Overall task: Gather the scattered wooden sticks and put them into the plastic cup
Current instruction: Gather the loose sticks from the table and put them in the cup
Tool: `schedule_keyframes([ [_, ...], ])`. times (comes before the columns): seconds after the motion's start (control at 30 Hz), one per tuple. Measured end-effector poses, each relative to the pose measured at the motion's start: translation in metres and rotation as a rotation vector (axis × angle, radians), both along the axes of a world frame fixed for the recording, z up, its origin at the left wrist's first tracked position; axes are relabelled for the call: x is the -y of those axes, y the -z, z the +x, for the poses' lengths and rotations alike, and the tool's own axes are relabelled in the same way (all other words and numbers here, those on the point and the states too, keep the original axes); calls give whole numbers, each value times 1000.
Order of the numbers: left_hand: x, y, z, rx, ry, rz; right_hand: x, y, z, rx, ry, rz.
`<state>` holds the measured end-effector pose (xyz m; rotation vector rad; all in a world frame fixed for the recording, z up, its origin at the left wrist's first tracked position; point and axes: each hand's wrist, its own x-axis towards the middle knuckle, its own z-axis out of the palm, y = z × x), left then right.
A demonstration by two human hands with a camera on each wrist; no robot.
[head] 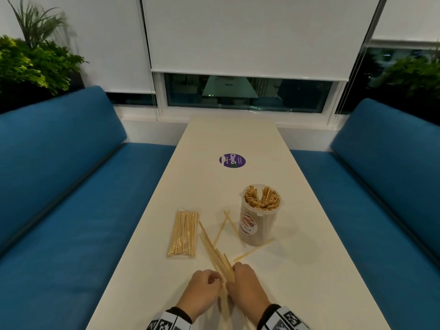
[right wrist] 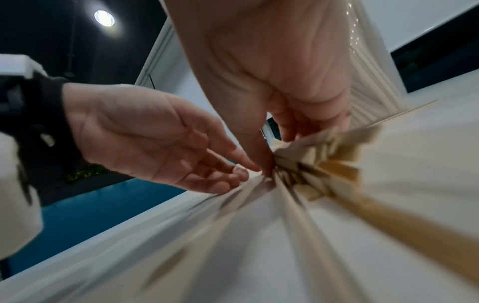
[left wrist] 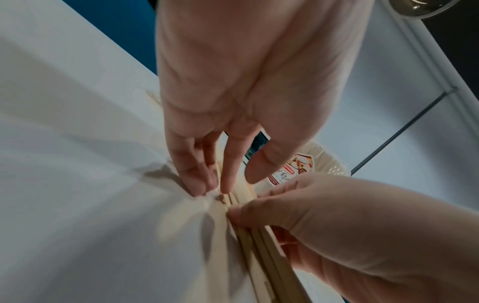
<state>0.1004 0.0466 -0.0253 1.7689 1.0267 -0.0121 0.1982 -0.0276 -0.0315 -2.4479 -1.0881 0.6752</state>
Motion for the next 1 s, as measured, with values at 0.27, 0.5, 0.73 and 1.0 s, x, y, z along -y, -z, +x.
schedule_keyframes([
  [0.27, 1, 4, 2, 83, -212, -163, 6, -12, 12, -121, 50, -39],
  [0.5, 12, -12, 25, 337, -268, -588, 5, -35, -2, -360, 15, 205],
  [0.73, 10, -40, 33, 523, -376, -779, 1, -46, -26, -51, -94, 343],
  [1.0, 12, -47, 40, 616, -462, -751, 7, -53, -24, -171, 44, 568],
])
